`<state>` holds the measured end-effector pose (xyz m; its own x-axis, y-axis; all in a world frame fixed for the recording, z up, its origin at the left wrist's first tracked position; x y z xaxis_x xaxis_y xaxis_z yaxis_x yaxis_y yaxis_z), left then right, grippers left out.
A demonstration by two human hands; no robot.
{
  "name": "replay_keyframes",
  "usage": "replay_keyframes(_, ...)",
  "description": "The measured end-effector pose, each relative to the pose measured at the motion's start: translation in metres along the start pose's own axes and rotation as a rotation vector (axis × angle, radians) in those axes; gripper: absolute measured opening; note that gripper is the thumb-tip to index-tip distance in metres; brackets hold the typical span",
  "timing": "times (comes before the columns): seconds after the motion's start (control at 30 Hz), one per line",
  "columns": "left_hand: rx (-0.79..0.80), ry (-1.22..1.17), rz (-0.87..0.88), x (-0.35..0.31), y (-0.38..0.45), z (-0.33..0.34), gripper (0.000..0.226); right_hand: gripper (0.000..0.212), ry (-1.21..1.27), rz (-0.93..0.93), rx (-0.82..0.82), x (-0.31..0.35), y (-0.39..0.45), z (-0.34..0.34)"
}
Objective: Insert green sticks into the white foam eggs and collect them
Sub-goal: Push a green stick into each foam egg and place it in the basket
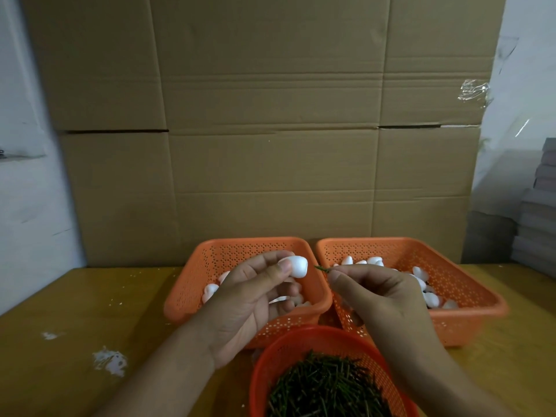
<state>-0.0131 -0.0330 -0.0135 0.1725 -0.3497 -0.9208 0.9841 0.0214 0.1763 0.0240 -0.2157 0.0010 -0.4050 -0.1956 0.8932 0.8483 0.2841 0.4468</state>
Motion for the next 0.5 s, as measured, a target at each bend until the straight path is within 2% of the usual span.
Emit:
replay_keyframes(0.3,0.026,0.097,0.002,-0.0005,-0.0023,0.0040,0.026,0.024,-0.069,-0.030,0.036,0.0010,-0.0017,0.0028)
replay_keyframes(0.5,0.037,0.172,-0.010,0.0015,-0.0037,0.0042,0.035,0.020,-0.122,-0.035,0.075,-0.0020,-0.0034,0.0050)
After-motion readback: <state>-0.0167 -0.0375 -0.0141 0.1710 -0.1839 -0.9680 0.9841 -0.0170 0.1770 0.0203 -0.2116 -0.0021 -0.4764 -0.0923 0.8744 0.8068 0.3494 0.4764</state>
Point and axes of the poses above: each hand's wrist, its own y-axis towards the middle knuckle, its own z-axis out of the palm, x = y × z, the point moved 2 cm from there along y, towards the middle knuckle, and after that the axes turned 2 degrees about -z, right-handed, at the moved point
